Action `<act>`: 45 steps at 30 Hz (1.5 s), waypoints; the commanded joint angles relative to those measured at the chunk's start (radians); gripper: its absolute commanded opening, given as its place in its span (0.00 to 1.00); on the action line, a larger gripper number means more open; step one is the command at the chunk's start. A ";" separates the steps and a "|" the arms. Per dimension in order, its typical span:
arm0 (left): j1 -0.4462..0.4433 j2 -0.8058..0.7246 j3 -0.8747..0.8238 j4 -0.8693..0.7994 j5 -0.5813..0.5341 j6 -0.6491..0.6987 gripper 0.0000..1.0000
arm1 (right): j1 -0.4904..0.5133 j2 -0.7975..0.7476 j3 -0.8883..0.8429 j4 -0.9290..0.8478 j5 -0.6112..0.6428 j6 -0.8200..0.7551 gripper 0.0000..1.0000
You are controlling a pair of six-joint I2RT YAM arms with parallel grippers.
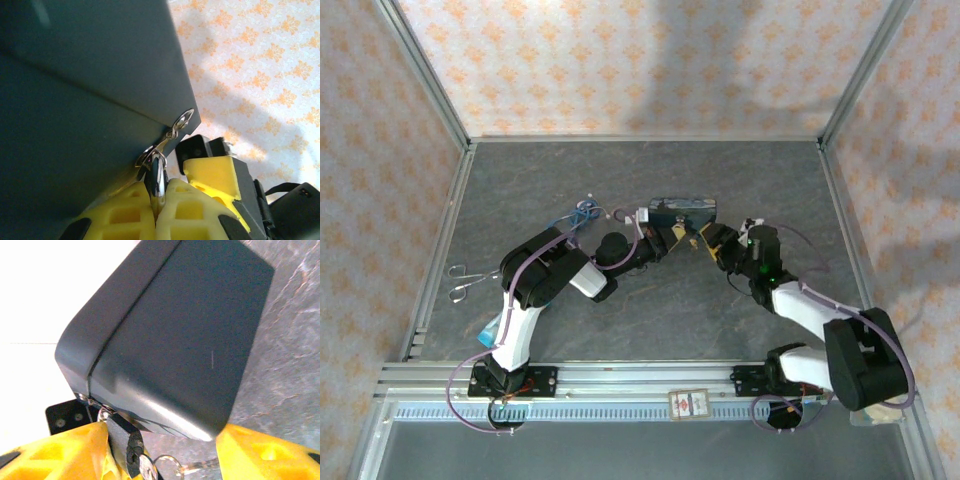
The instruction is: Unlock a padlock with a key
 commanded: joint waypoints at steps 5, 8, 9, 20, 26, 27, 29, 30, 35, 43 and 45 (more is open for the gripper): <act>-0.009 -0.034 -0.022 -0.095 -0.047 0.086 0.00 | 0.000 -0.010 0.056 -0.192 0.101 -0.172 0.58; -0.009 -0.035 -0.023 -0.145 -0.068 0.097 0.00 | 0.000 -0.002 0.055 -0.192 0.104 -0.180 0.58; -0.011 -0.035 -0.024 -0.158 -0.074 0.100 0.00 | 0.000 0.000 0.053 -0.192 0.101 -0.183 0.58; -0.012 -0.044 -0.026 -0.346 -0.124 0.159 0.08 | 0.008 -0.052 0.071 -0.249 0.136 -0.269 0.58; -0.005 -0.114 -0.089 -0.329 -0.128 0.127 0.53 | 0.014 -0.085 0.100 -0.302 0.154 -0.345 0.58; -0.001 -0.138 -0.111 -0.324 -0.136 0.121 0.56 | 0.017 -0.090 0.111 -0.323 0.164 -0.367 0.57; 0.013 -0.178 -0.150 -0.324 -0.151 0.116 0.62 | 0.028 -0.098 0.128 -0.355 0.176 -0.410 0.57; 0.020 -0.221 -0.169 -0.326 -0.159 0.114 0.63 | 0.038 -0.100 0.139 -0.371 0.183 -0.433 0.58; 0.065 -0.319 -0.225 -0.360 -0.180 0.113 0.65 | 0.156 -0.074 0.207 -0.441 0.252 -0.537 0.57; 0.126 -0.340 -0.235 -0.290 -0.174 0.048 0.65 | 0.416 0.194 0.414 -0.633 0.448 -0.675 0.56; 0.132 -0.340 -0.243 -0.262 -0.169 0.035 0.65 | 0.452 0.265 0.467 -0.688 0.521 -0.695 0.56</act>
